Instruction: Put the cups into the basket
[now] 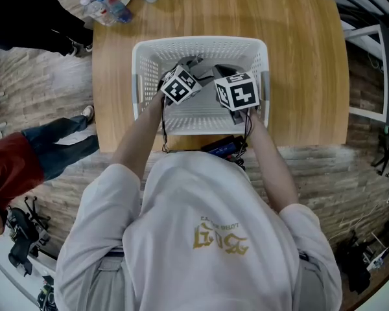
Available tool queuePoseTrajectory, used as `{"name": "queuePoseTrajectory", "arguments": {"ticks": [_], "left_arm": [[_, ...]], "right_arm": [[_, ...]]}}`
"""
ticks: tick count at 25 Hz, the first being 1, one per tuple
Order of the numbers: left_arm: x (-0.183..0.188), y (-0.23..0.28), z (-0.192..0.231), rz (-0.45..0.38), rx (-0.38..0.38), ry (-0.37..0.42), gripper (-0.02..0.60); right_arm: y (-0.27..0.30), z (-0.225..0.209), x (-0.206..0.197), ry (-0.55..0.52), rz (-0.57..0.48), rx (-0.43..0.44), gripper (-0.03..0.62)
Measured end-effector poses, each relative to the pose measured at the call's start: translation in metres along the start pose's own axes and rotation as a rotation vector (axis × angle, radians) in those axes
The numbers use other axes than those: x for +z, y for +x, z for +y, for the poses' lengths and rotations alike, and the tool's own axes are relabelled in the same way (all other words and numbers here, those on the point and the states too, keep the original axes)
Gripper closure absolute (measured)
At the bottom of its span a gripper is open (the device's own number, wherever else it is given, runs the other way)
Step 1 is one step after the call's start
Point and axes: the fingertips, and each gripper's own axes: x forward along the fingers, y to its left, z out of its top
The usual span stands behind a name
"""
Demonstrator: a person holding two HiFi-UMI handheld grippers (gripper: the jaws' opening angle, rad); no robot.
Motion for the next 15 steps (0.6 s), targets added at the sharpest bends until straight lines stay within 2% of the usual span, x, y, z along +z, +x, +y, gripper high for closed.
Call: {"name": "queuePoseTrajectory", "arguments": {"ticks": [3, 11, 15], "left_arm": [[-0.005, 0.001, 0.002, 0.018, 0.008, 0.017, 0.287], [-0.009, 0.003, 0.002, 0.041, 0.002, 0.016, 0.287], [-0.009, 0.004, 0.001, 0.04, 0.0, 0.015, 0.287]], "right_arm": [[-0.002, 0.008, 0.002, -0.006, -0.01, 0.053, 0.583], [-0.005, 0.018, 0.007, -0.066, -0.029, 0.096, 0.583], [-0.007, 0.027, 0.01, -0.08, -0.049, 0.144, 0.58]]}}
